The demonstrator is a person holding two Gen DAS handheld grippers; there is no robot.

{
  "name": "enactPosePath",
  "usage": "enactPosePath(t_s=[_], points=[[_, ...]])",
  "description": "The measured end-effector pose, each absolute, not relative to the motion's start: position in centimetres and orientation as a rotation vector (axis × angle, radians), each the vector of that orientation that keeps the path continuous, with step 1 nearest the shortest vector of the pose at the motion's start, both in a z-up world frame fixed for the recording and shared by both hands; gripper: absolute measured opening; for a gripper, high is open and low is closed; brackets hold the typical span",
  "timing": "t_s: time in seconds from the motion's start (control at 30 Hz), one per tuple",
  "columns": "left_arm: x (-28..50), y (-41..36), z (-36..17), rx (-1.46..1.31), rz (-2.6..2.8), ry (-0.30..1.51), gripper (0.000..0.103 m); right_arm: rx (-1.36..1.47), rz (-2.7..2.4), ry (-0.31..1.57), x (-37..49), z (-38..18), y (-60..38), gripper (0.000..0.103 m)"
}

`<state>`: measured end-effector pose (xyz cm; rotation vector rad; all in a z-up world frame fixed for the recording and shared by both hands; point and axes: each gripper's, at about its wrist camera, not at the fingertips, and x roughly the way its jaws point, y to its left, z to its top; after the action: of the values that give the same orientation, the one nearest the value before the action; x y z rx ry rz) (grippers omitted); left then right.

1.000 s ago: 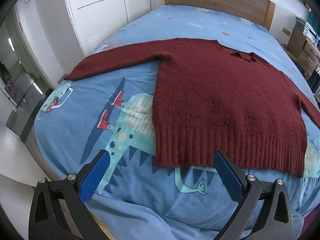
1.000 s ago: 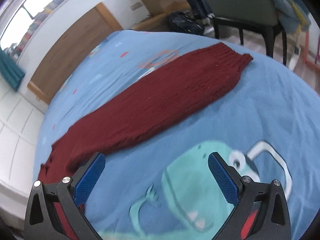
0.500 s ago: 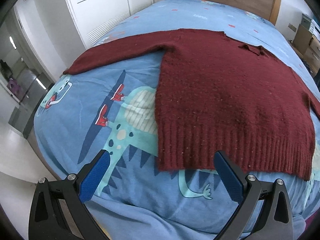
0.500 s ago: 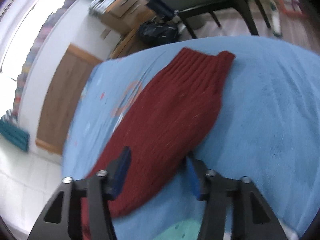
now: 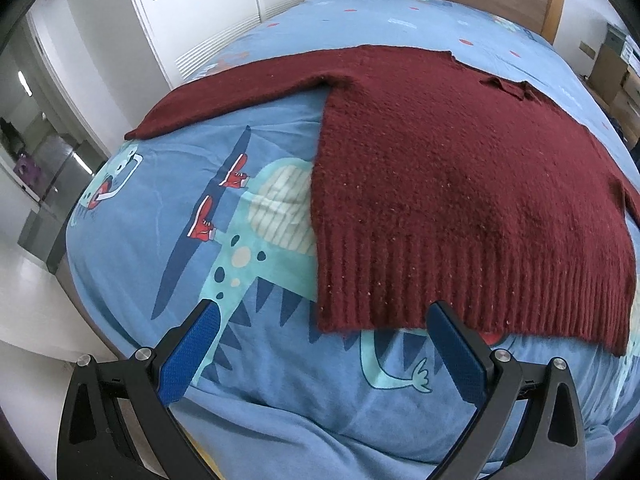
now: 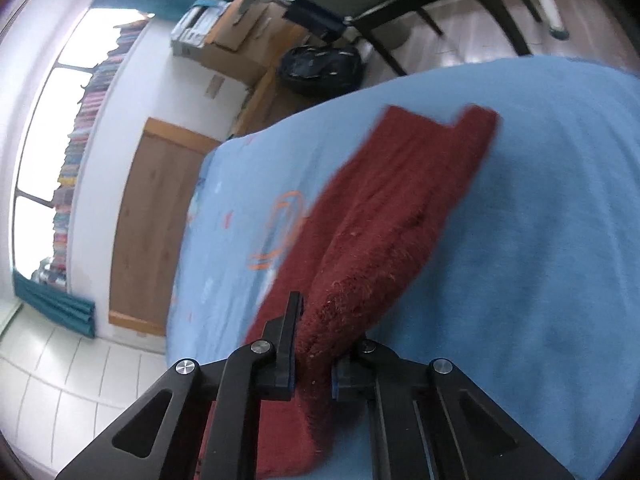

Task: Fold small clothes
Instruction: 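Lift the sleeve with the right gripper and lay it across the sweater body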

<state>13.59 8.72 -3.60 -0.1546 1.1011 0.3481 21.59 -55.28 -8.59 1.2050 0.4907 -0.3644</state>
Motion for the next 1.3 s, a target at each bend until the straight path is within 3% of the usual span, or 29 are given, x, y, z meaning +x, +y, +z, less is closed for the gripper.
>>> enactPosePath(t_s=[0.4,0.83,1.3], points=[[12.9,10.5,-3.6,-0.237,0.343,1.092,0.101,1.136,-0.102,0.573,28.7,-3.6,-48.0,0.01],[10.0,15.9,-3.2,-0.354,0.399,1.05,0.101,1.128,0.24,0.735,39.0,-1.0,-28.0,0.01],[6.4,21.0,-3.6,-0.433,0.489,1.031,0.101,1.038,0.489,0.833,42.2,-1.8,-10.1,0.01]])
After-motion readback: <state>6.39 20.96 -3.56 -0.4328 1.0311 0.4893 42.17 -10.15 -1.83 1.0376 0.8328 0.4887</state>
